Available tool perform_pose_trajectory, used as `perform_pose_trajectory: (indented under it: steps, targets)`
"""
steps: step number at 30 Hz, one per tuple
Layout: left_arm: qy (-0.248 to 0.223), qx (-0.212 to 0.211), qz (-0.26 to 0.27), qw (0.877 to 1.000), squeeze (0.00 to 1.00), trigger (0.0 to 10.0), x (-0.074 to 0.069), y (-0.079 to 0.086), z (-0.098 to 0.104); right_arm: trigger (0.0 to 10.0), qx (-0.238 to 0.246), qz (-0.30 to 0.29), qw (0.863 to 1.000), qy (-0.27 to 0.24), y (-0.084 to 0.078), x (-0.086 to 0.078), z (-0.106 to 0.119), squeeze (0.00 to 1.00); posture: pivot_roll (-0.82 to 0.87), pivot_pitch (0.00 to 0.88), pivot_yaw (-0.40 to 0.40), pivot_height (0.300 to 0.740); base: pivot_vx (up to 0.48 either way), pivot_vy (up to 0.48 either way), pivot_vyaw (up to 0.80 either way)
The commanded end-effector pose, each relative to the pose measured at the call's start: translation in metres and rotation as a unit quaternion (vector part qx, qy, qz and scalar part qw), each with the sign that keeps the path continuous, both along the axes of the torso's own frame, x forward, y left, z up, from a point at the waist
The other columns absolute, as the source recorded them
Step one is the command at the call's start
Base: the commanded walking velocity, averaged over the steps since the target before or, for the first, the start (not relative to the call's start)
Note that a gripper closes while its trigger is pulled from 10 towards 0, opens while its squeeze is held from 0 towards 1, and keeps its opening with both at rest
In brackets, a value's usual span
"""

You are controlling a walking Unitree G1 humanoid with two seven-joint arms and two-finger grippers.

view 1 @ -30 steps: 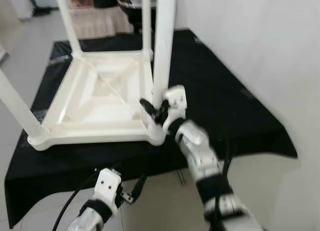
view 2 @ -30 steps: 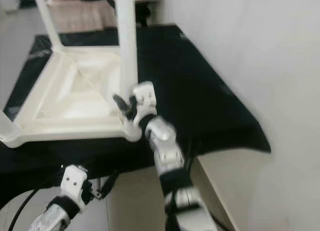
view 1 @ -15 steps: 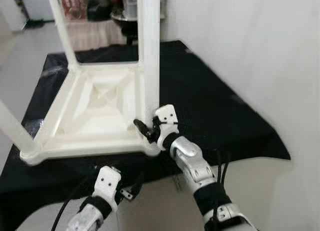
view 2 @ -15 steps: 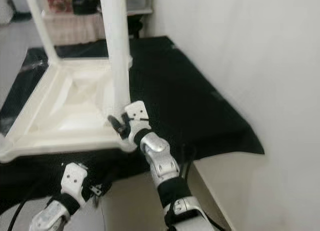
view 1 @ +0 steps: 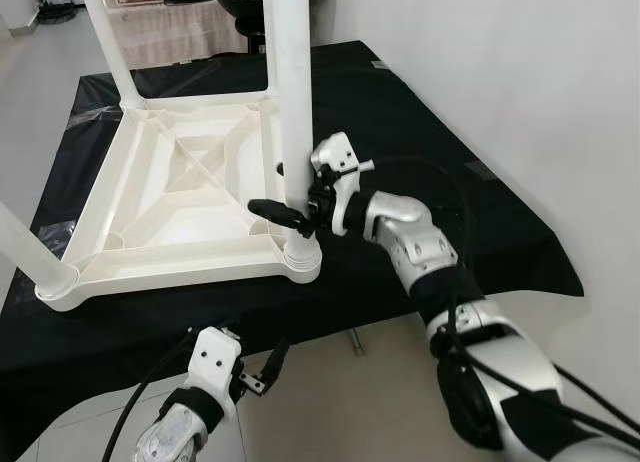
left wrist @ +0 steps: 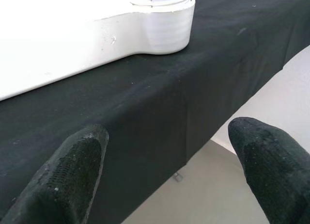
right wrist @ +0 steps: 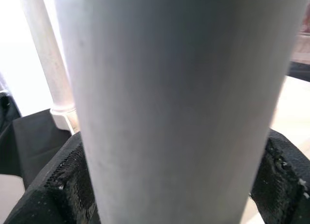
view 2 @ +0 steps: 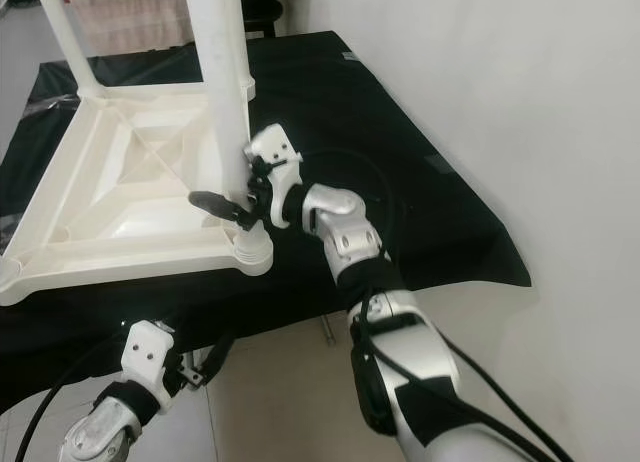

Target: Building children table

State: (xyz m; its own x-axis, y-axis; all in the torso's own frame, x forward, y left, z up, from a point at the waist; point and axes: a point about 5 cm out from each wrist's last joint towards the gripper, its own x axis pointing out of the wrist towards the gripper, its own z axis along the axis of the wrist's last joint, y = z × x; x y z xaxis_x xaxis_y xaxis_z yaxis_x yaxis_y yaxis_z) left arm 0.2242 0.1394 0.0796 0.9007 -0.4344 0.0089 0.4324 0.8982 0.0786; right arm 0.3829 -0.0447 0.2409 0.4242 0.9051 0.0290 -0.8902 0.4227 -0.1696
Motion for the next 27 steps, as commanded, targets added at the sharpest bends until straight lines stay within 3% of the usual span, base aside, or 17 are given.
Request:
perform_pose_trajectory:
  steps: [1,4,5,10,13,14,15,16,17,18,19,20,21,23,25,26,27]
  targets:
    - [0.006,0.004,0.000,1.000,0.00,10.0,-0.004,-0.001,-0.002,10.0,-0.006,0.022,1.000,-0.007,0.013,-0.002,0.004,0.00,0.08,0.172,-0.031,0.740,0.000,0.000,0.00]
    - [0.007,0.005,0.000,1.000,0.00,10.0,-0.005,-0.001,-0.002,9.8,-0.002,0.025,1.000,-0.001,0.014,0.000,0.007,0.00,0.08,0.175,-0.030,0.740,0.000,0.000,0.00]
    - [0.007,0.005,0.000,1.000,0.00,10.0,-0.006,-0.001,-0.002,0.0,0.003,0.028,1.000,0.007,0.014,0.000,0.008,0.00,0.08,0.177,-0.029,0.740,0.000,0.000,0.00]
    - [0.009,0.004,-0.001,1.000,0.00,10.0,-0.006,-0.001,-0.003,0.0,0.008,0.031,0.999,0.025,0.003,0.002,-0.002,0.00,0.08,0.175,-0.022,0.740,0.000,0.000,0.00]
    - [0.009,0.004,-0.001,1.000,0.00,10.0,-0.005,-0.001,-0.003,0.0,0.008,0.013,0.999,0.031,-0.013,0.003,-0.012,0.00,0.09,0.176,-0.012,0.740,0.000,0.000,0.00]
    - [0.009,0.005,-0.001,1.000,0.00,10.0,-0.004,0.000,-0.002,0.0,0.003,-0.023,0.999,0.037,-0.031,0.005,-0.022,0.00,0.09,0.177,-0.004,0.740,0.000,0.000,0.00]
    - [0.009,0.005,-0.001,1.000,0.00,10.0,-0.004,0.000,-0.002,0.0,0.003,-0.023,0.999,0.037,-0.031,0.005,-0.022,0.00,0.09,0.177,-0.004,0.740,0.000,0.000,0.00]
    - [0.009,0.005,-0.001,1.000,0.00,10.0,-0.004,0.001,-0.002,0.0,0.019,-0.120,0.990,0.068,-0.059,0.003,-0.048,0.00,0.07,0.181,-0.008,0.740,0.000,0.000,0.00]
    - [0.009,0.005,-0.001,1.000,0.00,10.0,-0.004,0.001,-0.002,0.0,0.019,-0.120,0.990,0.068,-0.059,0.003,-0.048,0.00,0.07,0.181,-0.008,0.740,0.000,0.000,0.00]
    - [0.009,0.005,-0.001,1.000,0.00,10.0,-0.004,0.002,-0.001,0.0,0.029,-0.162,0.983,0.083,-0.067,0.000,-0.060,0.00,0.07,0.182,-0.007,0.740,0.000,0.000,0.00]
    - [0.009,0.005,-0.001,1.000,0.00,10.0,-0.004,0.002,-0.001,0.0,0.029,-0.162,0.983,0.083,-0.067,0.000,-0.060,0.00,0.07,0.182,-0.007,0.740,0.000,0.000,0.00]
    - [0.009,0.005,-0.002,1.000,0.00,10.0,-0.005,0.003,-0.001,0.0,0.045,-0.238,0.964,0.112,-0.070,-0.010,-0.084,0.00,0.06,0.183,0.000,0.740,0.000,0.000,0.00]
    - [0.009,0.005,-0.002,1.000,0.00,10.0,-0.005,0.004,-0.001,0.0,0.063,-0.321,0.930,0.168,-0.062,-0.032,-0.119,0.00,0.06,0.188,0.013,0.740,0.000,0.000,0.00]
    - [0.009,0.005,-0.002,1.000,0.00,10.0,-0.005,0.004,-0.001,0.0,0.063,-0.321,0.930,0.168,-0.062,-0.032,-0.119,0.00,0.06,0.188,0.013,0.740,0.000,0.000,0.00]
    - [0.011,0.007,-0.006,1.000,0.00,10.0,-0.004,0.006,-0.001,0.0,0.067,-0.383,0.892,0.229,-0.036,-0.064,-0.152,0.00,0.06,0.184,0.028,0.740,0.000,0.000,0.00]
    - [0.013,0.009,-0.008,1.000,0.00,10.0,-0.002,0.006,-0.002,0.0,0.066,-0.379,0.892,0.237,-0.018,-0.064,-0.153,0.00,0.05,0.167,0.037,0.740,0.000,0.000,0.00]
    - [0.013,0.009,-0.008,1.000,0.00,10.0,-0.002,0.006,-0.002,0.0,0.066,-0.379,0.892,0.237,-0.018,-0.064,-0.153,0.00,0.05,0.167,0.037,0.740,0.000,0.000,0.00]
